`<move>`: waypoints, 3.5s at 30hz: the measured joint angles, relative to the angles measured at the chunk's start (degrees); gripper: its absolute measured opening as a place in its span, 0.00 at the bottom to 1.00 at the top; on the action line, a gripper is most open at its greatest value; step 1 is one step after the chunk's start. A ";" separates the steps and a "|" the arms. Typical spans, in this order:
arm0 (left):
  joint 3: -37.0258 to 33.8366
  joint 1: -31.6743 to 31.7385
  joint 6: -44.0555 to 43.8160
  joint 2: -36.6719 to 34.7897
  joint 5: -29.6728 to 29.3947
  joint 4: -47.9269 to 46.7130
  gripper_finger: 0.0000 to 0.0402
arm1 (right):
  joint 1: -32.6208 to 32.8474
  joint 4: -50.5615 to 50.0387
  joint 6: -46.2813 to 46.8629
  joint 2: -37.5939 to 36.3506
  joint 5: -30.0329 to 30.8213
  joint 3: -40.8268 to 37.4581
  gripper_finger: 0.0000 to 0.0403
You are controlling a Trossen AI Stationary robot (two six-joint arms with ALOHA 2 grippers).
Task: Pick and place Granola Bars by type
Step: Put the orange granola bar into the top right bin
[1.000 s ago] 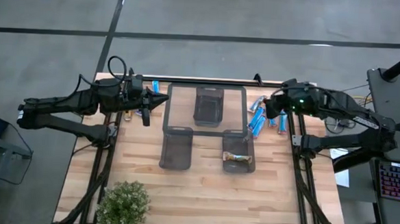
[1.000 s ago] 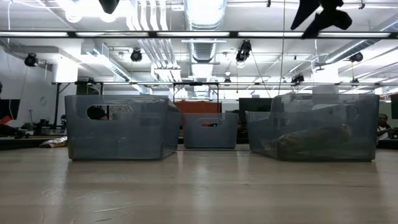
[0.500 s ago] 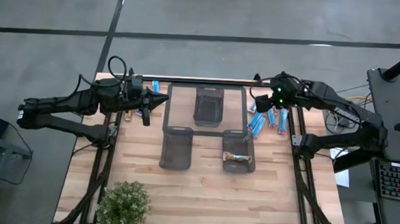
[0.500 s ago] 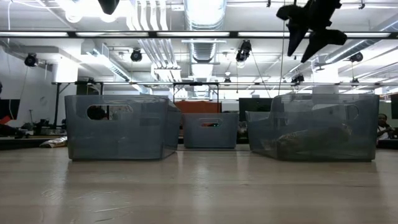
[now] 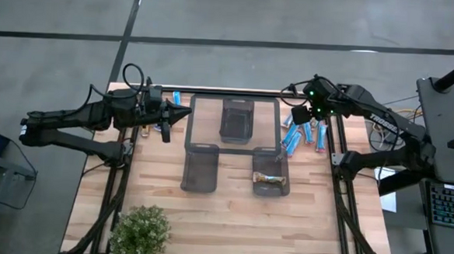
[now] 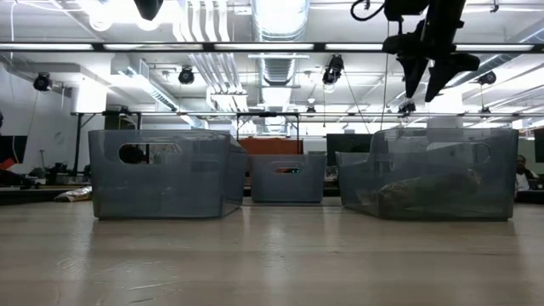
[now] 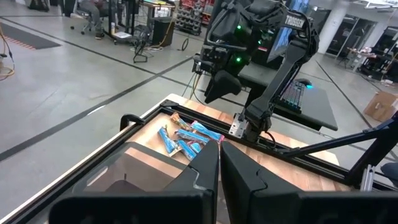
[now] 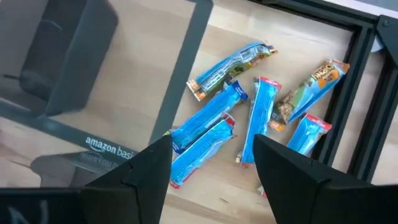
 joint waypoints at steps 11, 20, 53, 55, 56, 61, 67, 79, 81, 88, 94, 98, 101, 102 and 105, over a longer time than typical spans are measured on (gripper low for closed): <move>0.00 0.00 -0.33 0.00 0.00 -0.02 0.00 | 0.00 0.66 3.74 0.06 -0.72 0.00 0.53; 0.00 0.00 -1.44 0.00 0.00 -0.04 0.00 | -1.85 5.75 9.00 3.52 -4.72 -0.07 0.53; -1.79 -0.02 -9.66 0.00 0.01 -0.04 0.00 | -13.71 15.45 28.45 25.98 -4.56 -0.11 0.53; -1.60 -0.02 -9.77 -0.02 0.00 0.08 0.00 | -14.75 15.43 28.42 26.95 -5.00 -0.11 0.53; -1.54 -0.01 -9.78 -0.01 0.01 0.11 0.00 | -15.28 15.43 28.42 27.37 -5.50 -0.11 0.53; -1.33 0.00 -10.45 -0.15 0.02 0.11 0.00 | -18.07 15.40 27.97 29.01 -7.22 -0.12 0.53; -1.51 -0.02 -11.57 -0.22 0.35 0.09 0.00 | -19.29 15.63 28.63 29.07 -7.26 -0.66 0.53; -1.59 0.00 -11.67 -0.22 0.31 0.19 0.00 | -19.39 17.79 30.98 30.97 -7.70 -3.58 0.53; -1.64 -0.01 -11.84 -0.22 0.30 0.20 0.00 | -19.39 19.42 31.33 30.98 -7.70 -3.97 0.53; -1.64 0.00 -12.00 -0.24 0.26 0.24 0.00 | -19.39 23.15 32.95 30.98 -7.70 -6.54 0.53; -1.64 -0.01 -12.07 -0.28 0.25 0.50 0.00 | -19.39 24.64 34.13 30.98 -7.72 -8.31 0.53; -1.62 -0.01 -12.08 -0.28 0.24 0.52 0.00 | -19.37 26.60 34.42 30.98 -7.70 -9.44 0.53; -1.62 -0.01 -12.09 -0.28 0.24 0.61 0.00 | -19.34 28.54 35.49 30.98 -7.72 -10.64 0.53; -1.62 -0.02 -12.11 -0.28 0.24 0.61 0.00 | -19.34 29.18 35.74 30.98 -7.89 -10.98 0.53; -1.59 0.00 -12.11 -0.28 0.24 0.61 0.00 | -19.34 30.22 35.93 30.98 -8.16 -11.80 0.53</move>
